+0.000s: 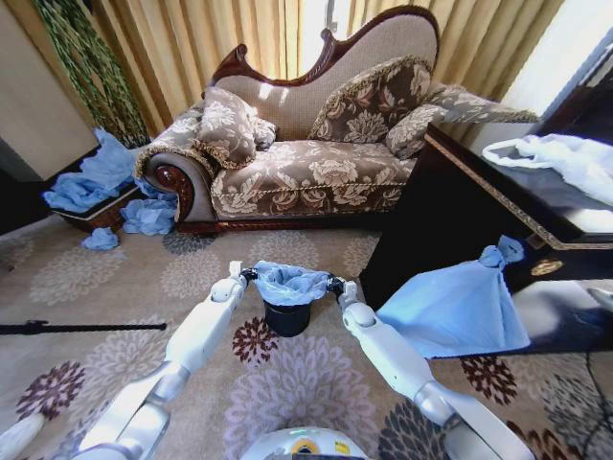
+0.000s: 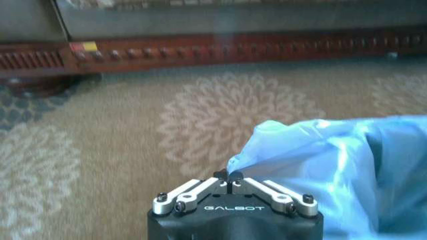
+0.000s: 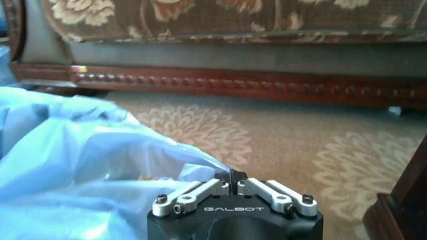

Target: Place a garbage bag over the trash bin.

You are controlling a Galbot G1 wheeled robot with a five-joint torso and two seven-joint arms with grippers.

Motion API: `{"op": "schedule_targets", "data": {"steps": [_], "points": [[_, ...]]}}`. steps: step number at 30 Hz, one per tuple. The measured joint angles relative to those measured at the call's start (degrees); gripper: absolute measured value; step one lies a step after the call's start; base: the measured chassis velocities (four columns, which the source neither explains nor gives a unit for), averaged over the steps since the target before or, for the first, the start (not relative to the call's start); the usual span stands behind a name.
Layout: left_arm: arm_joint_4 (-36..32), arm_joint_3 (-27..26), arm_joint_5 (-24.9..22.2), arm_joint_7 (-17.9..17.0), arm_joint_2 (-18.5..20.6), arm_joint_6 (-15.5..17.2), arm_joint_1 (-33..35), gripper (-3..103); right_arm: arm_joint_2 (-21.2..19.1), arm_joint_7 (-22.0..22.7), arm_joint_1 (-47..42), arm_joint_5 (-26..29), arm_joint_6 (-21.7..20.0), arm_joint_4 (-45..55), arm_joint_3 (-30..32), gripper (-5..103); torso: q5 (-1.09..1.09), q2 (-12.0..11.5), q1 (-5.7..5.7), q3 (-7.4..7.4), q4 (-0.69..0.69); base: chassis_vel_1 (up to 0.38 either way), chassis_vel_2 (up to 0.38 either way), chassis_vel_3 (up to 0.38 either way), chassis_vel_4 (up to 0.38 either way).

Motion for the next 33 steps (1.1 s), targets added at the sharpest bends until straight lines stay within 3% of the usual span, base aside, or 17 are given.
{"op": "schedule_targets", "data": {"steps": [11, 23, 33], "points": [[-3.96, -1.27, 0.17, 0.52, 1.14, 3.06, 4.89, 0, -1.4, -3.63, -3.2, -1.69, 1.76, 1.09, 0.14, 0, 0.0, 0.0, 0.0, 0.0, -0.01, 0.0, 0.0, 0.0, 0.0], [-11.2, -3.25, 0.69, 1.04, 3.58, 2.76, 12.1, 0, -2.13, -3.89, -8.64, -3.46, 2.32, 5.44, 0.0, 0, 0.0, 0.0, 0.0, 0.0, 0.0, 0.0, 0.0, 0.0, 0.0], [-11.52, -3.5, 2.02, 2.14, 2.93, 1.41, 14.76, 0, -1.41, -3.08, -12.02, -4.84, 2.6, 6.98, 1.38, 0, 0.0, -0.01, 0.0, 0.0, 0.01, 0.0, 0.0, 0.0, 0.0]]}}
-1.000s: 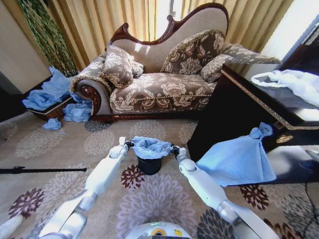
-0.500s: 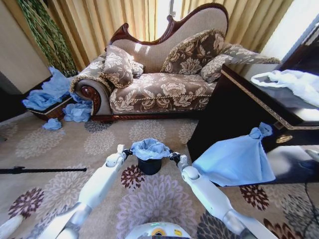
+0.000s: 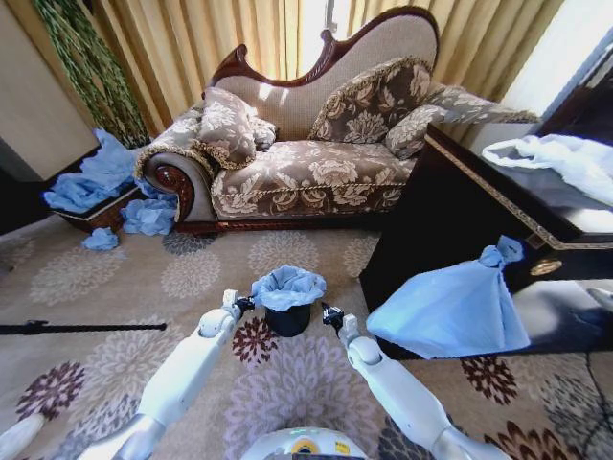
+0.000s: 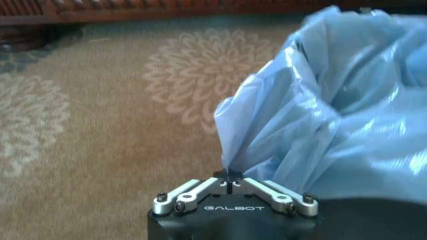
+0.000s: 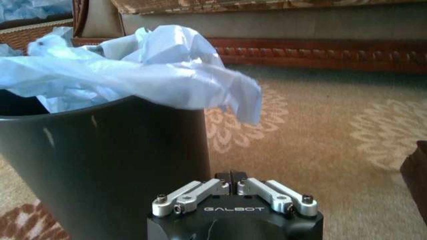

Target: Place a garbage bag over the trash bin.

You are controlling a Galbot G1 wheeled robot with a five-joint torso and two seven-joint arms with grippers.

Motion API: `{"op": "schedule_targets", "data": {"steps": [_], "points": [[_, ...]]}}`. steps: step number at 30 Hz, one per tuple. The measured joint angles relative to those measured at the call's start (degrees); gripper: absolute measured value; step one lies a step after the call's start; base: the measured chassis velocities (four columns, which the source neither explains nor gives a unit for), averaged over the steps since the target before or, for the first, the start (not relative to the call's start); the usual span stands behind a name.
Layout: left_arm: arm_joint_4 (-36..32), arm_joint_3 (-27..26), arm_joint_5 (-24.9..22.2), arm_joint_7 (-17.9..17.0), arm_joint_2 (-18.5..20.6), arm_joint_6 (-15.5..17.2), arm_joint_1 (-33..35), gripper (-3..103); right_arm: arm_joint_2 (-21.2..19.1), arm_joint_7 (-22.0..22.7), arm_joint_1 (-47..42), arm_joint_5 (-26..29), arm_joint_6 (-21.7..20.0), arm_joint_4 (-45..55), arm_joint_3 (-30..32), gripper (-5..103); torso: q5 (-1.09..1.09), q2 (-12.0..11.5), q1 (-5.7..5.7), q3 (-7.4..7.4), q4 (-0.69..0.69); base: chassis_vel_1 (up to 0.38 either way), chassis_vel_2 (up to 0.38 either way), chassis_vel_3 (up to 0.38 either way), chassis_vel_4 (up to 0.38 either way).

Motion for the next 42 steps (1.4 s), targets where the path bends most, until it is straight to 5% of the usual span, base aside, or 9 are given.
{"op": "schedule_targets", "data": {"steps": [2, 8, 10, 14, 18, 20, 25, 31, 42], "points": [[0.22, -0.05, 0.13, 0.11, -0.02, -0.25, 0.09, 0, -0.43, 1.19, -0.95, -0.21, -0.64, 1.66, 0.75, -3, 0.0, 0.0, 0.0, 0.0, 0.01, 0.0, 0.0, 0.0, 0.0], [1.26, 0.16, 0.23, 0.43, -0.02, -0.81, -1.09, 0, -3.3, 3.33, -4.3, -0.14, -1.57, 7.19, 3.64, 13, 0.0, 0.0, 0.0, 0.0, -0.03, 0.0, 0.0, 0.0, 0.0], [1.76, 0.53, 0.25, 0.63, -0.23, -1.42, -1.77, 0, -4.75, 5.69, -5.39, 0.84, -2.28, 10.97, 5.48, 29, 0.0, 0.0, 0.0, 0.0, -0.03, 0.0, 0.0, 0.0, 0.0], [1.9, 0.77, 0.27, 0.77, -0.4, -1.6, -2.0, 0, -5.05, 8.92, -5.17, 4.11, -3.79, 14.61, 6.08, 34, 0.0, 0.0, 0.0, 0.0, -0.02, 0.0, 0.0, 0.0, 0.0], [1.98, 0.91, 0.38, 0.89, -0.42, -1.7, -2.05, 0, -3.81, 19.31, -3.56, 16.02, -8.12, 21.61, 4.75, 51, -0.01, 0.0, 0.01, 0.0, 0.0, 0.0, 0.0, 0.0, 0.0], [2.02, 0.91, 0.52, 0.9, -0.39, -1.88, -2.05, 0, -1.94, 27.66, -2.67, 28.2, -10.66, 26.67, 3.58, 61, -0.01, 0.0, 0.01, 0.01, 0.0, 0.0, 0.0, 0.0, 0.0], [2.14, 0.76, 0.84, 0.9, -0.17, -2.37, -1.86, 0, 1.31, 37.0, -1.75, 43.44, -12.21, 33.45, 1.67, 83, -0.01, 0.0, 0.01, 0.0, 0.01, 0.0, 0.0, 0.0, 0.0], [2.04, 0.48, 0.94, 0.89, -0.03, -2.64, -1.61, 0, 3.37, 37.47, -1.41, 44.11, -12.36, 32.46, -0.31, 99, -0.01, 0.0, 0.01, 0.01, -0.01, 0.0, 0.0, 0.0, 0.0], [1.73, 0.28, 0.93, 0.83, 0.02, -3.01, -1.27, 0, 4.09, 33.96, -1.25, 39.86, -12.34, 28.42, -0.8, 100, -0.01, 0.0, 0.01, 0.01, -0.01, 0.0, 0.0, 0.0, 0.0]]}}
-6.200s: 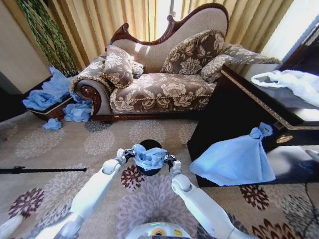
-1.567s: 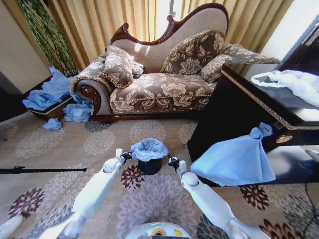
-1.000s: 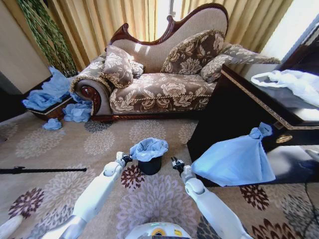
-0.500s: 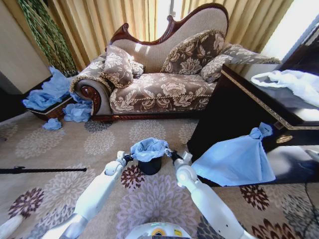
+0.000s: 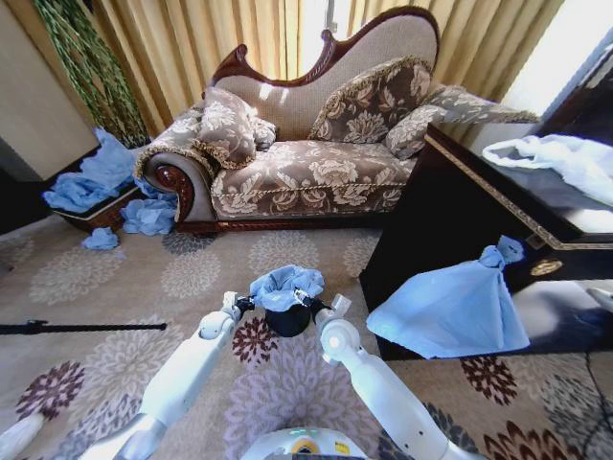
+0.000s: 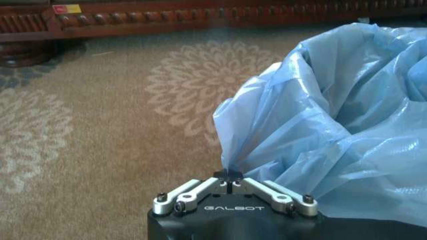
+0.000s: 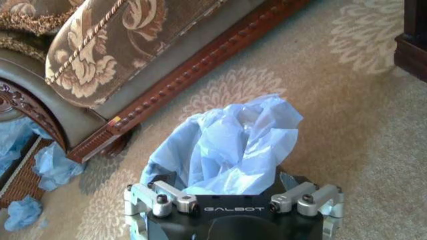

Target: Place a garbage bag over the trash bin.

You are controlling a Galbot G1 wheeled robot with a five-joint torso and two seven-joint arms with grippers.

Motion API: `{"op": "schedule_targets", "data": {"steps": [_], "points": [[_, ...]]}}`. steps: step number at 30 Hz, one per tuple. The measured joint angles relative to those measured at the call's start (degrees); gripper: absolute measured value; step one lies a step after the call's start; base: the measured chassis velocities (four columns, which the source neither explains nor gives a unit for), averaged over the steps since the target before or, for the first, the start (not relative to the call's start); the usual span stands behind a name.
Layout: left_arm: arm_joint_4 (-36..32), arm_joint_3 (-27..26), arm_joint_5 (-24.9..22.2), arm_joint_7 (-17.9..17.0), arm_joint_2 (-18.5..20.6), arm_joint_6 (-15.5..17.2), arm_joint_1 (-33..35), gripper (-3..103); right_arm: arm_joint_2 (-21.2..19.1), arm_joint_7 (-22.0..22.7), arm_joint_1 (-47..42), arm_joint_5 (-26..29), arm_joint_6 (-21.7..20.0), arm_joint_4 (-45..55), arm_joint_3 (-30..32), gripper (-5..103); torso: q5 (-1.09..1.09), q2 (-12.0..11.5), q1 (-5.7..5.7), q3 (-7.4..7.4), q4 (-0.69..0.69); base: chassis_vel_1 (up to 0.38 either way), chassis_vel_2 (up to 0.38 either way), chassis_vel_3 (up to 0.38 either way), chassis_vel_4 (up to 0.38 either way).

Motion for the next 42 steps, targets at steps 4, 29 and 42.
{"op": "schedule_targets", "data": {"steps": [4, 29, 42], "points": [[0.03, 0.0, -0.01, -0.02, 0.04, -0.11, -0.03, 0, 0.65, -0.94, 0.41, -0.8, 0.11, -1.23, 0.13, 95, 0.0, 0.0, 0.0, 0.0, 0.01, 0.0, 0.0, 0.0, 0.0], [0.62, -0.06, -0.12, -0.05, 0.15, -0.4, -0.28, 0, 1.78, -4.44, 1.28, -4.73, 0.79, -5.12, -0.09, 9, 0.01, 0.0, 0.0, 0.0, 0.01, 0.0, 0.0, 0.0, 0.0], [0.88, -0.07, 0.11, -0.05, -0.4, -0.53, -0.08, 0, -0.88, -4.4, -0.54, -4.87, 1.59, 0.37, -0.14, 0, 0.01, 0.0, 0.0, 0.0, 0.01, 0.0, 0.0, 0.0, 0.0]]}}
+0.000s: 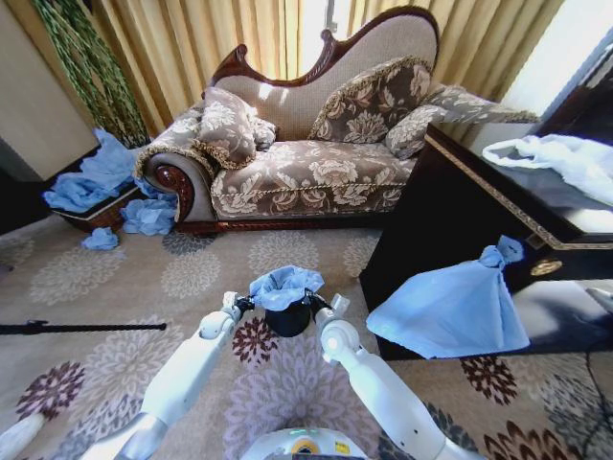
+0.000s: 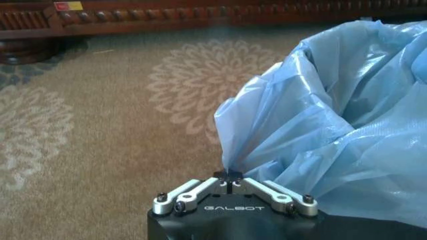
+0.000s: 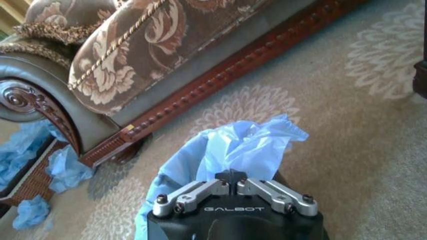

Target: Place a garbage bag over the trash bin.

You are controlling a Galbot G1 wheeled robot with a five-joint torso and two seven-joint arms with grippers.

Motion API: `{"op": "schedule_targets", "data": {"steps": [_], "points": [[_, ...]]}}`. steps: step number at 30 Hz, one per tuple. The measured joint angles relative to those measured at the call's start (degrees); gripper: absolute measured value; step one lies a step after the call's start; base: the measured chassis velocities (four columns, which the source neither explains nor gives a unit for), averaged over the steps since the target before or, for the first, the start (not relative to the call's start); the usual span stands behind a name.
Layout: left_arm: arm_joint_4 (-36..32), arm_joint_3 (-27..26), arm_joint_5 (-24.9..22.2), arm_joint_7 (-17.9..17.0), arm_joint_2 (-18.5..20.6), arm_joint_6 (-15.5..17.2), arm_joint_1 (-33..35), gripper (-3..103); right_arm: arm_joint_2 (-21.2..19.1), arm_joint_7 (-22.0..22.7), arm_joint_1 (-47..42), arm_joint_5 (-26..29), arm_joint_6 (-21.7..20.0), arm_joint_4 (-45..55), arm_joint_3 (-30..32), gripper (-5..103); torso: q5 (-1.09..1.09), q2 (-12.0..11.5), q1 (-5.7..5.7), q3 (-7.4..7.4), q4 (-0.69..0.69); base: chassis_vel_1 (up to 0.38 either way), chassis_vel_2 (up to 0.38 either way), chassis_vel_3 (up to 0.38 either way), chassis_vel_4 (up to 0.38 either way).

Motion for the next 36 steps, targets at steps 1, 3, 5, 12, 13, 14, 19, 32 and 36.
{"op": "schedule_targets", "data": {"steps": [1, 3, 5, 12, 13, 14, 19, 32, 36], "points": [[0.0, -0.05, 0.01, -0.01, 0.03, -0.02, 0.05, 0, -0.24, 0.23, -0.23, 0.03, 0.0, 0.54, -0.03, 0, 0.0, 0.0, 0.0, 0.0, 0.0, 0.0, 0.0, 0.0, 0.0], [-0.04, -0.11, 0.01, -0.02, 0.1, -0.02, 0.11, 0, -0.49, 0.41, -0.42, 0.04, 0.0, 0.91, -0.04, 0, 0.0, 0.0, 0.0, 0.0, 0.0, 0.0, 0.0, 0.0, 0.0], [-0.13, -0.22, 0.02, -0.04, 0.24, -0.03, 0.2, 0, -1.14, 0.7, -1.08, 0.13, -0.03, 1.75, -0.02, 0, 0.0, 0.0, 0.0, 0.0, 0.01, 0.0, 0.0, 0.0, 0.0], [-0.07, -0.34, 0.17, -0.04, 0.23, -0.24, 0.5, 0, -2.26, 0.76, -4.05, -0.3, -1.04, 2.58, 1.29, 0, 0.0, 0.0, -0.01, 0.0, 0.0, 0.0, 0.0, 0.0, 0.0], [-0.01, -0.32, 0.2, -0.04, 0.18, -0.26, 0.51, 0, -2.21, 0.81, -4.16, -0.16, -1.26, 2.73, 1.41, 0, 0.0, 0.0, -0.01, 0.0, 0.0, 0.0, 0.0, 0.0, 0.0], [-0.01, -0.32, 0.2, -0.04, 0.18, -0.26, 0.51, 0, -2.21, 0.81, -4.16, -0.16, -1.26, 2.73, 1.41, 0, 0.0, 0.0, -0.01, 0.0, 0.0, 0.0, 0.0, 0.0, 0.0], [0.16, -0.07, 0.31, -0.07, 0.02, -0.31, 0.31, 0, -0.42, 1.84, -4.44, 3.82, -1.29, 3.79, 1.9, 16, 0.0, 0.0, -0.01, 0.0, 0.0, 0.0, 0.0, 0.0, 0.0], [0.44, 0.18, 0.64, -0.12, 0.05, -0.69, 0.1, 0, 1.97, 2.21, -3.46, 8.16, -0.27, 3.08, 2.59, 59, -0.01, 0.0, 0.0, 0.0, 0.0, 0.0, 0.0, 0.0, 0.0], [0.49, 0.23, 0.78, -0.16, 0.02, -0.84, -0.05, 0, 2.66, 2.11, -2.92, 7.93, -0.27, 2.15, 2.34, 75, -0.01, 0.0, 0.0, 0.0, 0.0, 0.0, 0.0, 0.0, 0.0]]}}
